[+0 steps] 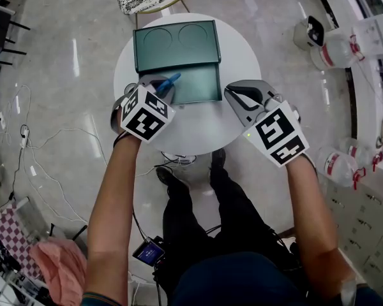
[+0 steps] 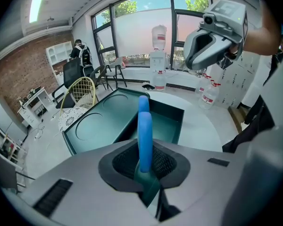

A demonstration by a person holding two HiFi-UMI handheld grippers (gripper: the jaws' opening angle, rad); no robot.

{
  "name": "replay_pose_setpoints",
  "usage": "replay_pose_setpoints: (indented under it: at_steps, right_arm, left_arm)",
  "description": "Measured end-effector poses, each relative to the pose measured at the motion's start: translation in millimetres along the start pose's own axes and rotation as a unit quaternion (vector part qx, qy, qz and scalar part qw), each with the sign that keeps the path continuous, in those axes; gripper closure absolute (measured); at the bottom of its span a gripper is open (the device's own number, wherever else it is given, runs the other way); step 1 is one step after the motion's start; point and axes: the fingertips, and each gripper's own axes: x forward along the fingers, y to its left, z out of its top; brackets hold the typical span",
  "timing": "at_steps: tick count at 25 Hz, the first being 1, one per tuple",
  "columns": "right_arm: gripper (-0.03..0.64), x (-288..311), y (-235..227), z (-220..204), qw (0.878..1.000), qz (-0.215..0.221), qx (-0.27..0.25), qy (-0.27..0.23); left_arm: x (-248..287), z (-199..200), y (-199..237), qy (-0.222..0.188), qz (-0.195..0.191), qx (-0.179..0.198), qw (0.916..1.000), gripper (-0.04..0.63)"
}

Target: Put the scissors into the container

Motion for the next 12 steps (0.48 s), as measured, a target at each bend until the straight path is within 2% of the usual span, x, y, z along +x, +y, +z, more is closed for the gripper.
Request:
replay_pose_setpoints:
  at_steps: [12]
  right_arm:
    - [0.578,-5,4,6,1.0,-0.001,-0.001,-0.001]
  left_arm:
    - [-12,26,-8,-0.026,-0.01,0.009,0.9996,0.529]
